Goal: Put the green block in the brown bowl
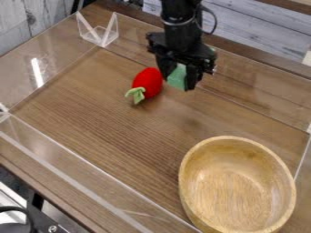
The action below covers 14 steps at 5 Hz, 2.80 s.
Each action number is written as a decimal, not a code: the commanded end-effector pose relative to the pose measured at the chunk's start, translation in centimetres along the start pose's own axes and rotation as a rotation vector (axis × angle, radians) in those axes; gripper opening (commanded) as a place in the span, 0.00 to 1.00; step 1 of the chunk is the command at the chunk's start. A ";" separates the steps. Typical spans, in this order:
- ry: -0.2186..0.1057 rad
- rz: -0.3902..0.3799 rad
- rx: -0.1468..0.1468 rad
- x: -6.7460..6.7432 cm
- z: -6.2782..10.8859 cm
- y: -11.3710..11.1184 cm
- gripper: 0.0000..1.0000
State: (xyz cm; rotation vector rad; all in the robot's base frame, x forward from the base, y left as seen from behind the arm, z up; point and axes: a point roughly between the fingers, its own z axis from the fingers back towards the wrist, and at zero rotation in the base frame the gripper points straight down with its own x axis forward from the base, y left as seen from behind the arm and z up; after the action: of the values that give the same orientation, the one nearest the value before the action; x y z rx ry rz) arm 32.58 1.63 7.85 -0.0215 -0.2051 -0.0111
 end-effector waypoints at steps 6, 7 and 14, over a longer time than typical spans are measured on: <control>0.031 0.100 0.047 0.2 -2.0 6.7 1.00; 0.032 0.085 0.043 0.0 -1.1 5.9 0.00; 0.102 -0.104 0.007 0.7 -4.0 2.1 1.00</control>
State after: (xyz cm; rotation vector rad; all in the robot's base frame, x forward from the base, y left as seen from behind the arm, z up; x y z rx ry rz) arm 33.55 3.88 3.51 -0.0097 -0.0752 -0.1022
